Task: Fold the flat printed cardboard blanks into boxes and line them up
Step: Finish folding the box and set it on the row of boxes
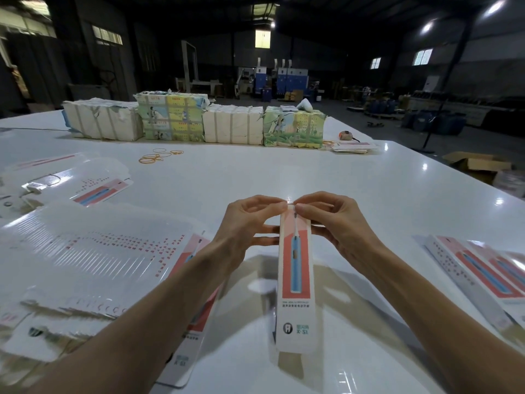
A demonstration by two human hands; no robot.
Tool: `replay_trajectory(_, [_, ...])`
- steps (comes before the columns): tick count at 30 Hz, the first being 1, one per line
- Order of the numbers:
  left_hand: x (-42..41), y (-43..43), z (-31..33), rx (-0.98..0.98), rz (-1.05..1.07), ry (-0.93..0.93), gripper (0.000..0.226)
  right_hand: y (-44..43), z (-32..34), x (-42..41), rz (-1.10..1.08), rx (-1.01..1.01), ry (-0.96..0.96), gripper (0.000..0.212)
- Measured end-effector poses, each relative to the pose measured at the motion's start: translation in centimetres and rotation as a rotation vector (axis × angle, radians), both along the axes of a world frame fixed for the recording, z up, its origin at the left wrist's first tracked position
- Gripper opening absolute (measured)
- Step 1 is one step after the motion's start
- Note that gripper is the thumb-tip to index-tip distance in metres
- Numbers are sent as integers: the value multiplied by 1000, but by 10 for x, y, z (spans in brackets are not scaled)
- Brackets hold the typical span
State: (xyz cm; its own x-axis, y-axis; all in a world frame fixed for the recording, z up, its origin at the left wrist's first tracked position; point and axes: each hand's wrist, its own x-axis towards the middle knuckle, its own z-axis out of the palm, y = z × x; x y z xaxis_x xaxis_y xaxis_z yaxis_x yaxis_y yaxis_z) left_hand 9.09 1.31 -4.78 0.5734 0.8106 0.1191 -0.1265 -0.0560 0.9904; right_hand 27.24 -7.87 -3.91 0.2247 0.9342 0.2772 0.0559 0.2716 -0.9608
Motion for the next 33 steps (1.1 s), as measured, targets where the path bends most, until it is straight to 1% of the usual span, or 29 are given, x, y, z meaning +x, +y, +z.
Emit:
replay_trajectory(1, [0,-1,0,-10,-9,-5,21,0,0,0,-2,3,-10,29])
replay_trajectory(2, [0,-1,0,19,7,-9,20,-1,0,0,-5,5,-17,30])
replay_trajectory(5, [5,-4,-4,225,107,-49,12,-2,2,0,-37,20,-19,32])
replay_trajectory(8, [6,-4,-5,287,124,-63,11,-1,1,0,-85,48,-87,23])
replay_trajectory(11, [1,-1,-3,305,101,-20,10,1,-1,0,-110,66,-172,15])
replay_trajectory(14, [-1,2,-2,349,91,63,7,1,-2,-1,-114,78,-219,13])
replay_trajectory(16, [0,3,-3,379,87,117,9,0,-3,-1,-109,75,-228,12])
replay_trajectory(18, [1,3,-3,364,88,114,11,1,-4,0,-107,78,-227,10])
replay_trajectory(20, [1,2,-3,287,88,52,15,2,-4,1,-113,93,-213,9])
replay_trajectory(22, [1,1,-3,227,84,-1,16,2,-4,-1,-119,103,-197,13])
replay_trajectory(29, [3,0,-4,186,99,-54,12,2,-1,-3,-90,65,-104,32])
replay_trajectory(33, [3,3,-6,206,106,-32,16,3,-5,-4,-89,63,-85,32])
